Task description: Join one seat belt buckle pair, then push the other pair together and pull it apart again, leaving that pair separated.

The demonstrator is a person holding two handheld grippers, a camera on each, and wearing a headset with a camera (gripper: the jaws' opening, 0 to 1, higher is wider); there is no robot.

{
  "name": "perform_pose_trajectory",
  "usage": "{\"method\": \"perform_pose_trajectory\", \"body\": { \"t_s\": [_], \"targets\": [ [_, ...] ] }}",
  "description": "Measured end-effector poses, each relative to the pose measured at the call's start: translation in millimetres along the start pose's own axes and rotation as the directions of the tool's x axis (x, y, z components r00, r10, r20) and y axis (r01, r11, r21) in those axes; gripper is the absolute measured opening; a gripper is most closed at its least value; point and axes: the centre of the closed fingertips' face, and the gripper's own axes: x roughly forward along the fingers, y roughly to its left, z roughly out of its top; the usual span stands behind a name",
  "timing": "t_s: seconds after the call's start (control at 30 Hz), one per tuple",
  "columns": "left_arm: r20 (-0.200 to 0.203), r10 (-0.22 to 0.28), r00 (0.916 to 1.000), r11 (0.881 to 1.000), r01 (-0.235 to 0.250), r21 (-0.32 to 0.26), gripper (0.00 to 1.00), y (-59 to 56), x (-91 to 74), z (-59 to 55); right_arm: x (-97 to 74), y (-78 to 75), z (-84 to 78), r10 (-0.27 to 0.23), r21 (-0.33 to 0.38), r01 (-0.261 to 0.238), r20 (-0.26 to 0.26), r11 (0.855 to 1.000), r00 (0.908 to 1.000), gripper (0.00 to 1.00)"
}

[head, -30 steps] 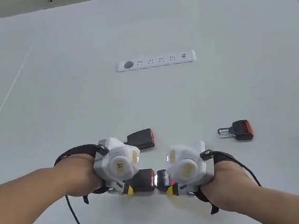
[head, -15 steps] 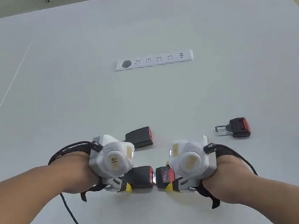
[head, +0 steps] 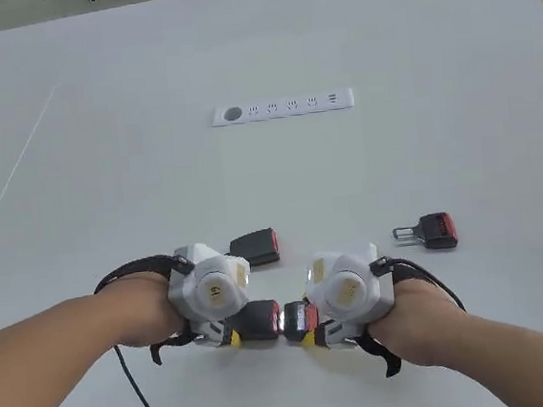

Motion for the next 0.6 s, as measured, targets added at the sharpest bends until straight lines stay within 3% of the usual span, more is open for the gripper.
{"method": "perform_pose_trajectory", "body": {
  "t_s": [0.1,0.2,0.3,0.4,0.6],
  "targets": [
    [0.007,0.018,0.9998,1.000,-0.018,0.005,0.35,1.4,-6.5,4.2,-5.2,0.9,6.8,-0.004,0.002,0.004,0.021,1.000,0.9998,0.34],
    [0.050,0.047,0.9977,0.998,-0.045,-0.041,0.39,6.8,-19.6,15.4,-11.6,2.7,10.4,-0.002,-0.012,0.003,0.033,1.000,0.9994,0.33],
    [0.072,0.058,0.9958,0.998,-0.055,-0.041,0.41,11.0,-30.6,23.5,-17.6,-0.4,11.2,-0.011,-0.010,0.011,0.045,1.000,0.9989,0.33],
    [0.084,0.113,0.9900,0.993,-0.111,-0.029,0.39,29.0,-41.1,30.2,-23.8,-7.7,9.6,-0.025,0.000,0.025,0.050,1.000,0.9984,0.33],
    [0.084,0.139,0.9868,0.990,-0.135,-0.051,0.38,54.5,-43.3,29.2,-38.4,-21.2,4.9,-0.021,-0.038,0.024,0.065,0.999,0.9976,0.32]
  ]
}}
